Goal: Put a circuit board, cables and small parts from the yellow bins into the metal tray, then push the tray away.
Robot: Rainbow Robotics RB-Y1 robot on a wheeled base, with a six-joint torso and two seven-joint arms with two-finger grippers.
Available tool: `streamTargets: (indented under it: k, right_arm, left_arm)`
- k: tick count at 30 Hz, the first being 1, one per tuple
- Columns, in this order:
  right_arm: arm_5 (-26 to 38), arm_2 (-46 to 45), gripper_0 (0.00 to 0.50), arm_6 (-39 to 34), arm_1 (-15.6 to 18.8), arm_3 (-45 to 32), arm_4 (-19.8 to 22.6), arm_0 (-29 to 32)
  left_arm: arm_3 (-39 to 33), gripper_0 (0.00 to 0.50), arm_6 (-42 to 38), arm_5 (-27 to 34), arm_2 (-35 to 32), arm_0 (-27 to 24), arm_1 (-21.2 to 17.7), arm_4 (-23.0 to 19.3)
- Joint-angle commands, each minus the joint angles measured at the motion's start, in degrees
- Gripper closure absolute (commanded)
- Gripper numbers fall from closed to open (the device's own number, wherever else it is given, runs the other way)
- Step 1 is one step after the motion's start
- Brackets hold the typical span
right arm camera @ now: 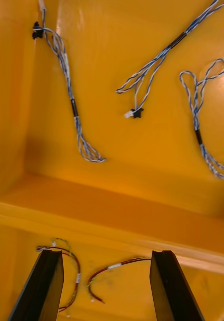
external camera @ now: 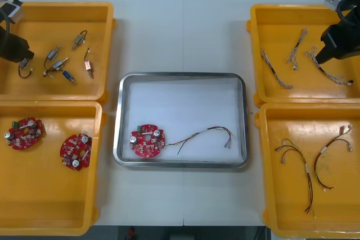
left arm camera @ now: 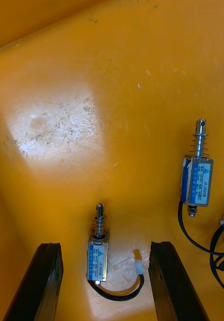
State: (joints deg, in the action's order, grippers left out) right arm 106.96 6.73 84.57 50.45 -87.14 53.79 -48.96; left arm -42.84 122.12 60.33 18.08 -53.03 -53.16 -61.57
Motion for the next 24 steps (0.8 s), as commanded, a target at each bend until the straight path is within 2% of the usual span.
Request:
streamTargets:
  k: [1, 11, 17, 24]
  right_arm:
    - [-3.2, -2.2, 0.0, 10.2, 3.3, 4.5, -0.9, -0.1]
    - [-9.0, -2.3, 0.0, 23.8, 4.4, 14.7, -2.7, -1.6]
    - [-14.1, -2.2, 0.0, 31.0, 4.4, 21.6, -3.8, -2.5]
    - [-21.4, 0.3, 0.0, 38.7, 4.1, 30.1, -3.2, -4.7]
  left_arm:
    - [0.6, 0.0, -0.8, -1.1, 0.8, -2.2, 0.2, 1.6]
    - [1.3, 0.0, 0.5, -2.8, 0.8, -0.6, 0.3, 0.5]
    - [1.2, 0.0, 0.8, -2.9, 2.9, -0.5, 0.3, 0.8]
    - [1.3, 0.0, 0.6, -3.1, 4.7, -0.4, 0.4, 0.8]
